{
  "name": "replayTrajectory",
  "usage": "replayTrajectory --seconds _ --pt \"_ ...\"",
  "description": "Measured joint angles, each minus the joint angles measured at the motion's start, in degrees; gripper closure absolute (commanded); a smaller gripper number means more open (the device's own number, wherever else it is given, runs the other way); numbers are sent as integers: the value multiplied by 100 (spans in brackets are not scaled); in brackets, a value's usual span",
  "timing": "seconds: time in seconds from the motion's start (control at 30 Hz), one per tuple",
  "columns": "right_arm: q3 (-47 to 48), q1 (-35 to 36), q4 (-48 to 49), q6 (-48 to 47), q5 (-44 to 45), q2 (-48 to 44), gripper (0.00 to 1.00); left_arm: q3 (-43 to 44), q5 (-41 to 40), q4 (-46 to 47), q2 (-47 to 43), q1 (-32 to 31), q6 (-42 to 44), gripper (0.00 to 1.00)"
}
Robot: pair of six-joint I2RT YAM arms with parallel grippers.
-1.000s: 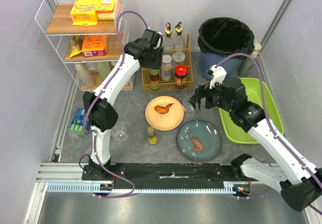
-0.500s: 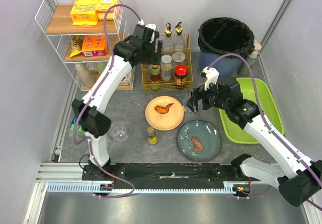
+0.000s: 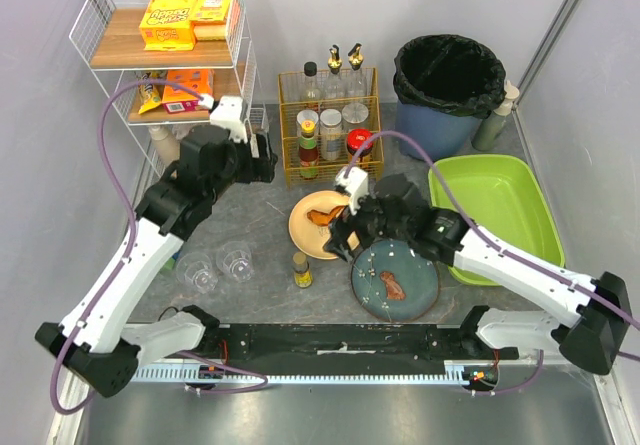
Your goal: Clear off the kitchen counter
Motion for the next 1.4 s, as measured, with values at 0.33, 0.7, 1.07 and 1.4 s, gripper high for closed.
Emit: replayTrajectory --seconds 0.33,0.7,1.07,1.4 --pt "0 1362 756 -221 601 852 11 -2081 -916 726 -1401 0 2 16" --pt "4 1794 1137 -195 1150 1751 39 -2286 -1556 1014 -1685 0 -4 16" --pt "7 1893 1327 -107 1449 1810 66 -2304 -1611 1014 -1751 0 -4 16" --pt "247 1902 1062 -68 1749 1912 88 -2304 -1617 1014 -1792 0 -4 16"
